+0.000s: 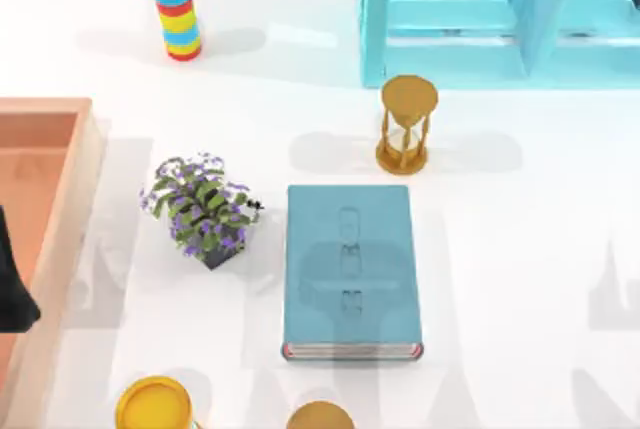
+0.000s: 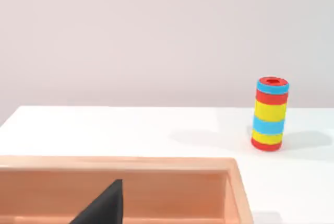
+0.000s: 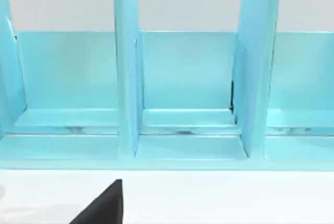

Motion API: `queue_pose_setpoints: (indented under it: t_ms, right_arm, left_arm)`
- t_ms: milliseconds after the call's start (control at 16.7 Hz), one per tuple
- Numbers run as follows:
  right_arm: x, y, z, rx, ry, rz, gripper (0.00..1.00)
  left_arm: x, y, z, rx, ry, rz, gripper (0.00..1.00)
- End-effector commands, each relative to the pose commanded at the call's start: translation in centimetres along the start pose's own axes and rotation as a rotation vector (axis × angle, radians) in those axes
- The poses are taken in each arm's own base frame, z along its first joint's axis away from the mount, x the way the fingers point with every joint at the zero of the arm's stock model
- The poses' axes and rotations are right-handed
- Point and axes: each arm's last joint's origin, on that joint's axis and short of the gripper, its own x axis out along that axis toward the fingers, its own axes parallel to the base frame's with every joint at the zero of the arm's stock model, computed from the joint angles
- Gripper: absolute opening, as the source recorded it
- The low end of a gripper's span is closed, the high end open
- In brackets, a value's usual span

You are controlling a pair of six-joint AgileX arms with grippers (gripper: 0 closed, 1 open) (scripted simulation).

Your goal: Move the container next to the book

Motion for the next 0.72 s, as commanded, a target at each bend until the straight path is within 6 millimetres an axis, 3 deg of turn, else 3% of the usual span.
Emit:
queue_pose_setpoints:
  t_ms: [360, 720]
  right_arm:
    - [0.1, -0.1, 1.1, -0.106, 0.113, -0.001, 1.00]
    - [1.2, -0.2, 3.7, -0.538, 0.554, 0.140, 1.00]
  left_arm:
    - [0.0, 0.0, 0.0, 0.000, 0.000, 0.000, 1.00]
    - [0.0, 0.0, 0.0, 0.000, 0.000, 0.000, 1.00]
